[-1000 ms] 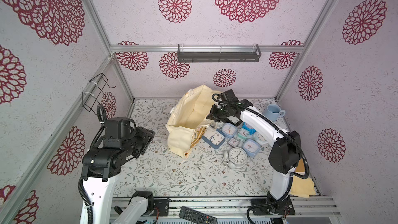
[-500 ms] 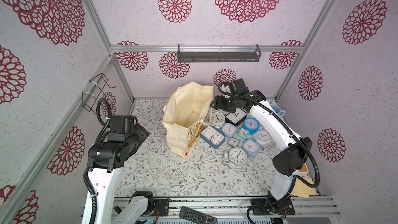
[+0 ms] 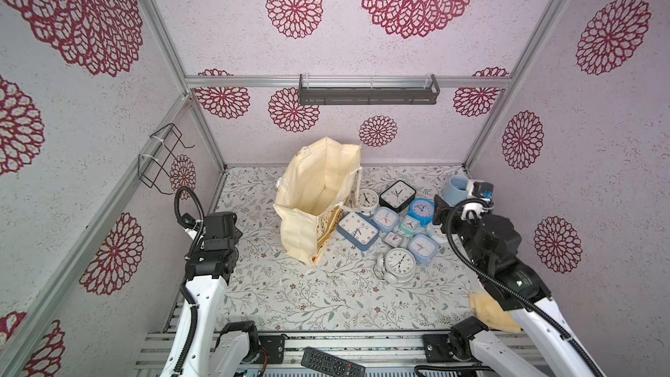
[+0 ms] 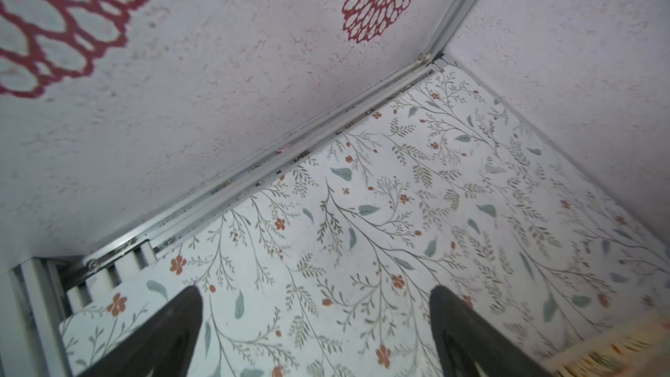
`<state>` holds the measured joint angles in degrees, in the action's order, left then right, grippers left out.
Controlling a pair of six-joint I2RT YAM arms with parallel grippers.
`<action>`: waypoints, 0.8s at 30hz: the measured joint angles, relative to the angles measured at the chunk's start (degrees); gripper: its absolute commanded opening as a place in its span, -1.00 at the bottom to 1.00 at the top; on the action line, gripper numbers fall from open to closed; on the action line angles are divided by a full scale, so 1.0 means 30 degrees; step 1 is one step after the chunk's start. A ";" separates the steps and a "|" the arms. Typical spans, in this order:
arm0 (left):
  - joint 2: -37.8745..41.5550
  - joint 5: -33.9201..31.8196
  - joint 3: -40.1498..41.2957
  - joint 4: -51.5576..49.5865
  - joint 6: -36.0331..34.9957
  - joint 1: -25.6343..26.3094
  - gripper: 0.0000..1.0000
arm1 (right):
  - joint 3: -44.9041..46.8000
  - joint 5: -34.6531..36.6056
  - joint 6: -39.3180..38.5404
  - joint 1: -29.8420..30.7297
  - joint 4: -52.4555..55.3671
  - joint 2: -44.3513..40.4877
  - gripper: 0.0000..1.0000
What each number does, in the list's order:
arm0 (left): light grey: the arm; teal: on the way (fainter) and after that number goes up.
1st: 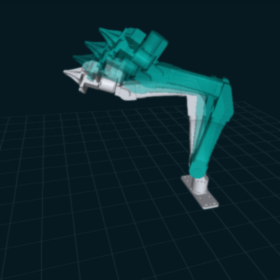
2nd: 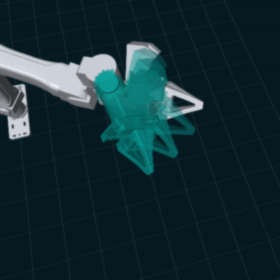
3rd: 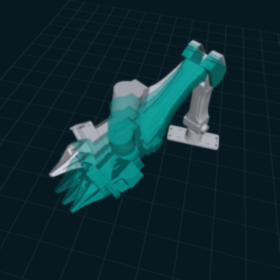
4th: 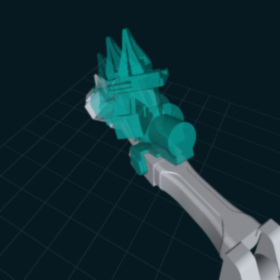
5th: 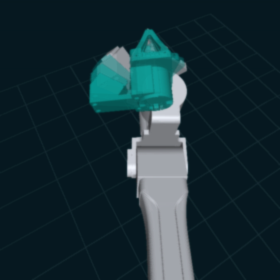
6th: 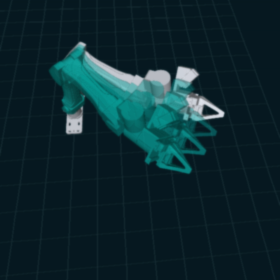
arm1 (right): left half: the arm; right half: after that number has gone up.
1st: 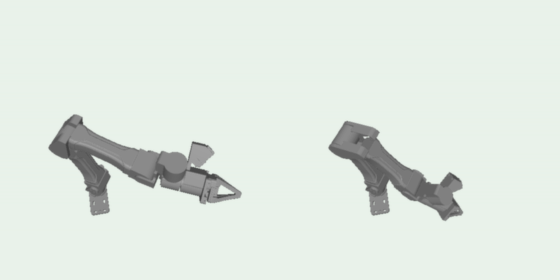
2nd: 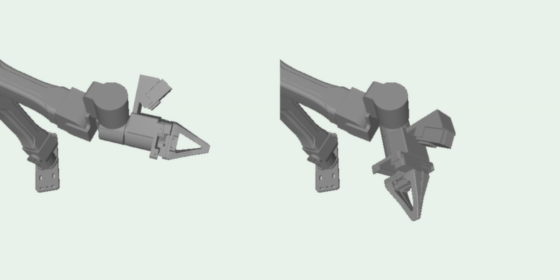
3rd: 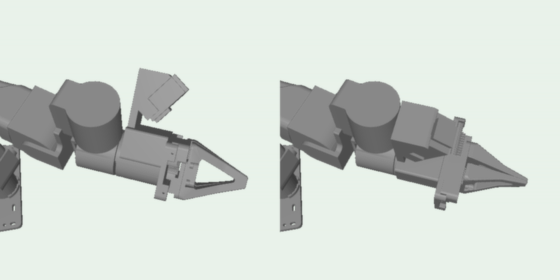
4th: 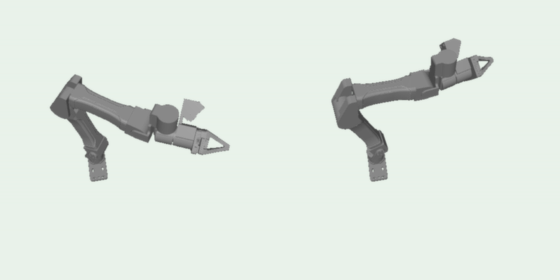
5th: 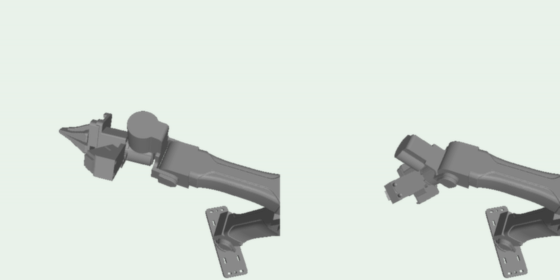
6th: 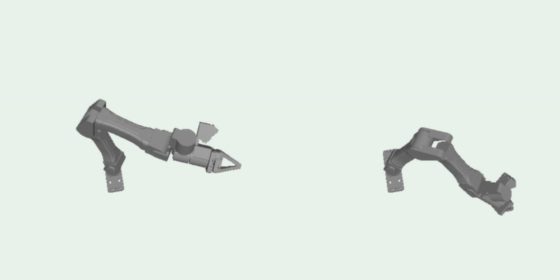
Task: Take the alarm clock out of the canvas bag
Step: Reset both arms
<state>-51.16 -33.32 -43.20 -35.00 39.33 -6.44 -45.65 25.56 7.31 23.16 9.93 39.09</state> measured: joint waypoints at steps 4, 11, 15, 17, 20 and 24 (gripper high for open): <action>-0.0124 0.0772 0.3512 0.5442 -0.2441 -0.0532 0.98 | 0.5107 0.1566 -0.0270 -0.1967 -0.2703 -0.0415 0.73; -0.2827 0.2841 0.7016 1.4149 -0.4262 -0.0576 0.98 | 1.2138 0.1960 -0.0605 -0.3461 -0.9522 0.1741 0.72; -0.5916 0.3978 0.7519 1.8600 -0.5071 -0.0576 0.99 | 1.3318 0.1647 -0.0772 -0.4095 -1.3901 0.4699 0.71; -0.7417 0.4495 0.7380 2.0145 -0.5406 -0.0576 0.96 | 1.3486 0.1042 -0.0969 -0.4466 -1.6130 0.6164 0.71; -0.8444 0.5610 0.6863 2.0830 -0.6135 -0.0576 0.96 | 1.3508 -0.0525 -0.1151 -0.5224 -1.9103 0.8386 0.74; -0.8240 0.6623 0.7038 2.2513 -0.7220 -0.0583 0.98 | 1.2925 -0.3300 -0.1311 -0.6506 -2.1019 1.0659 0.75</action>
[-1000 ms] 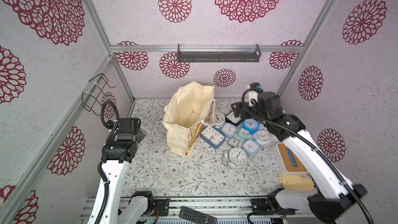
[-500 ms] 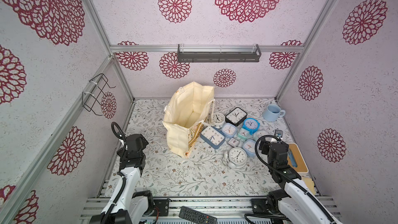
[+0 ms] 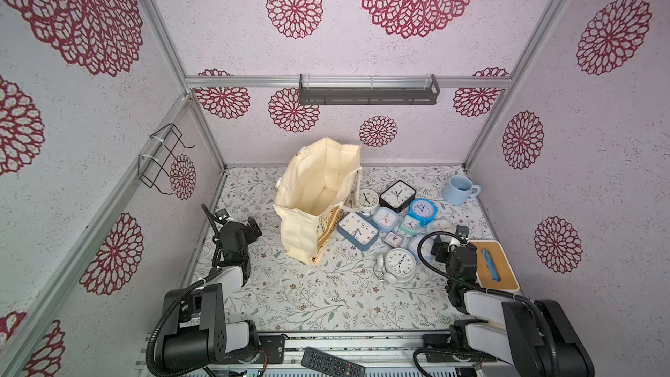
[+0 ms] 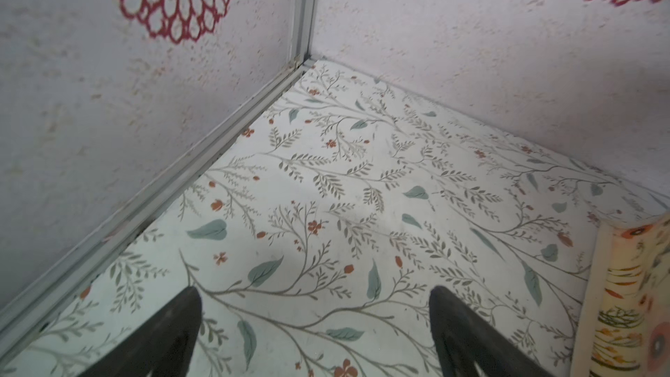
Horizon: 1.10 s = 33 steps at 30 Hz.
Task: Take the alarm clock out of the canvas bag
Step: Reset both arms
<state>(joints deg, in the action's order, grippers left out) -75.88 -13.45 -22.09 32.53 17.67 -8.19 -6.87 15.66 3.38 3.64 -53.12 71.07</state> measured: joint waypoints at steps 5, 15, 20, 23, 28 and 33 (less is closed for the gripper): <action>-0.1770 0.0357 0.0015 0.3461 -0.1100 -0.0131 0.99 | -0.3024 -0.2849 -0.0306 -0.0852 0.0350 0.2419 0.69; -0.4204 0.0226 -0.0058 0.5122 -0.1683 -0.0146 0.98 | -0.2280 -0.4765 -0.1151 -0.1297 -0.3177 0.5821 0.81; -0.4204 -0.0430 -0.0335 0.4932 -0.2047 0.0313 0.98 | -0.2295 -0.4896 -0.1195 -0.1355 -0.3847 0.5872 0.98; -0.4204 -0.0765 -0.0525 0.4940 -0.2331 0.0641 0.98 | -0.2288 -0.4954 -0.1231 -0.1362 -0.4051 0.5872 0.98; -0.4204 -0.0940 -0.0517 0.4918 -0.2470 0.0721 0.98 | -0.2288 -0.4962 -0.1275 -0.1362 -0.4211 0.5872 0.98; -0.4204 -0.1013 -0.0517 0.4918 -0.2543 0.0721 0.98 | -0.2346 -0.4969 -0.1268 -0.1370 -0.4189 0.5872 0.98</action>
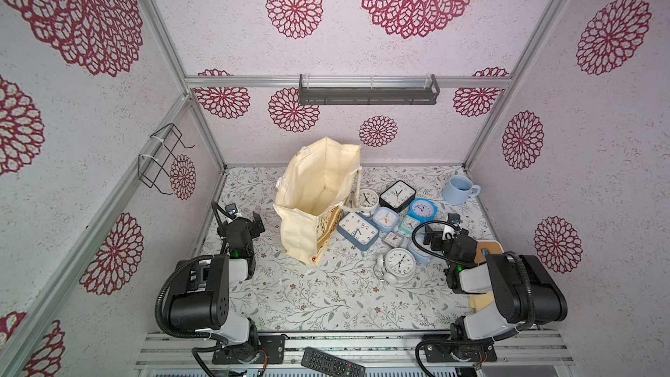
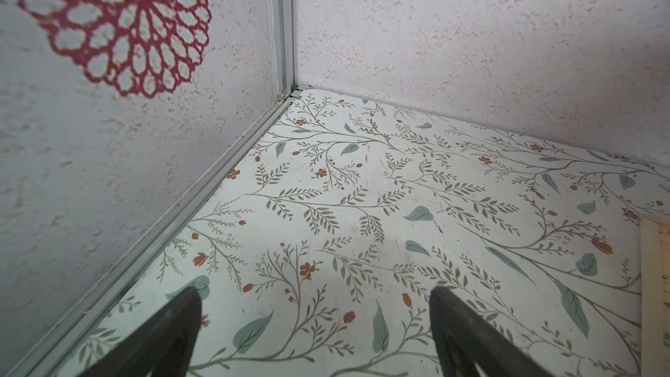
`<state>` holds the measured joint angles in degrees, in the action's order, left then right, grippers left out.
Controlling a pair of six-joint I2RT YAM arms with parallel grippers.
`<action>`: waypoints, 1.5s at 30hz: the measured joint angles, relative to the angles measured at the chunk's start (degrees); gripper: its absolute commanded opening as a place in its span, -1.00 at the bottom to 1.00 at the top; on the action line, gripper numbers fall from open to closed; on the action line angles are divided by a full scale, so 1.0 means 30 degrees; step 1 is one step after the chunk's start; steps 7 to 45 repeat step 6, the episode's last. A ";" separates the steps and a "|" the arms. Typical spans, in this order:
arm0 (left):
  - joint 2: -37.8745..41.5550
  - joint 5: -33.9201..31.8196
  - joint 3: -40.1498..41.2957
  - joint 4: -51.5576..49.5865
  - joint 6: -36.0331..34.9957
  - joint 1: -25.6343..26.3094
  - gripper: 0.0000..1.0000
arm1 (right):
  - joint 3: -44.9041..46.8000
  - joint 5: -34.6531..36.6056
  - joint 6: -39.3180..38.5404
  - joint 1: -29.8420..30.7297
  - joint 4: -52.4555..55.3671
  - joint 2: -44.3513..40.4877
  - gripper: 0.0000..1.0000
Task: Take the alarm clock out of the canvas bag
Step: Reset both arms
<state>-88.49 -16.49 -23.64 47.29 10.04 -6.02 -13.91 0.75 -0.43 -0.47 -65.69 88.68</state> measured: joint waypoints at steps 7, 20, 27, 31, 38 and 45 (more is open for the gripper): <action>0.0000 -0.0073 0.0000 0.0000 -0.0066 0.0000 0.98 | -0.0117 0.0007 0.0000 -0.0102 0.0000 0.0000 0.98; 0.0000 -0.0073 0.0000 0.0000 -0.0066 0.0000 0.98 | -0.0117 0.0007 0.0000 -0.0102 0.0000 0.0000 0.98; 0.0000 -0.0073 0.0000 0.0000 -0.0066 0.0000 0.98 | -0.0117 0.0007 0.0000 -0.0102 0.0000 0.0000 0.98; 0.0000 -0.0073 0.0000 0.0000 -0.0066 0.0000 0.98 | -0.0117 0.0007 0.0000 -0.0102 0.0000 0.0000 0.98; 0.0000 -0.0073 0.0000 0.0000 -0.0066 0.0000 0.98 | -0.0117 0.0007 0.0000 -0.0102 0.0000 0.0000 0.98; 0.0000 -0.0073 0.0000 0.0000 -0.0066 0.0000 0.98 | -0.0117 0.0007 0.0000 -0.0102 0.0000 0.0000 0.98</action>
